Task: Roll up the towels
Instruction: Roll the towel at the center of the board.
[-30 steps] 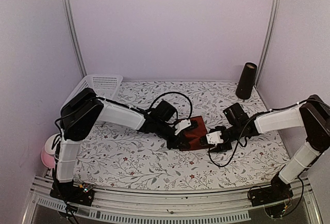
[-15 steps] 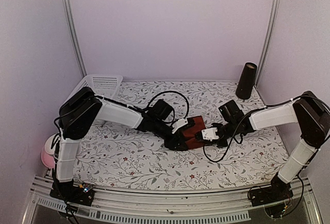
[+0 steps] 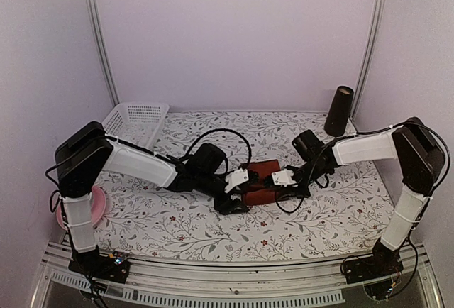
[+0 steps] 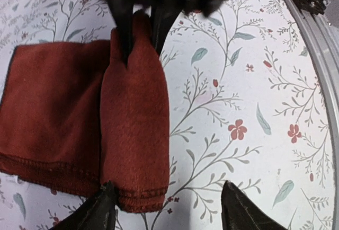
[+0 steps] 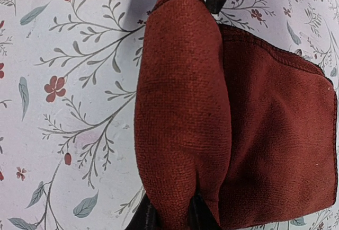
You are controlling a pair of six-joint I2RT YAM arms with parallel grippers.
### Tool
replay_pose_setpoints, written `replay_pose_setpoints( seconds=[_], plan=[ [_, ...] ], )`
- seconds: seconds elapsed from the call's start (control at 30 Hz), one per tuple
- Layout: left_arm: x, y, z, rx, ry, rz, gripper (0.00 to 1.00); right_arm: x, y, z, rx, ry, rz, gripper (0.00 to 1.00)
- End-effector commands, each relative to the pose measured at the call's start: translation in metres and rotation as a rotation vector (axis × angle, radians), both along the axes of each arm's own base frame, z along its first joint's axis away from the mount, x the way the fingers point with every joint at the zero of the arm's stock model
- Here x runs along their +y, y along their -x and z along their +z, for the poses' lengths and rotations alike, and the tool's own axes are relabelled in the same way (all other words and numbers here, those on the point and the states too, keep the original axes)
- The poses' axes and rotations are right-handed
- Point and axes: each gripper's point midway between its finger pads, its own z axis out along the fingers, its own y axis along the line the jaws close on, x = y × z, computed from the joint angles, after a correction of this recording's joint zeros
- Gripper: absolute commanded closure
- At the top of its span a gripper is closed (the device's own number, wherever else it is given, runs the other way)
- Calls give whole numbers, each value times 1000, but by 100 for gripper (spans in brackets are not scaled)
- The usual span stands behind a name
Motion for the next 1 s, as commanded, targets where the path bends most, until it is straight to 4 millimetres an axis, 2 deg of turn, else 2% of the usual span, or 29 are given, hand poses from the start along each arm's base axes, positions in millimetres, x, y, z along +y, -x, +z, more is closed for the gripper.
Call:
replay_pose_setpoints(
  seconds=[0.0,0.27,0.4,0.53,0.73,0.83,0.87,0.97],
  plan=[
    [-18,2,22,-242,45,-38,33,-14,45,-25,262,94,21,86],
    [-31,12,26,-393,57,-64,33,-14,56,-23,401,105,34,85],
    [-36,20,24,-458,46,-83,34,-16,58,-27,443,119,27,85],
    [-36,25,32,-512,80,-94,34,-18,55,-28,455,117,14,85],
    [-39,25,14,-476,23,-118,36,-20,55,-26,467,113,9,83],
    [-38,19,15,-487,12,-85,37,-21,56,-26,472,113,10,83],
    [-36,16,2,-480,-17,-78,38,-22,56,-26,473,114,10,83],
    [-35,18,-9,-462,-46,-90,41,-22,55,-27,474,118,10,82]
  ],
)
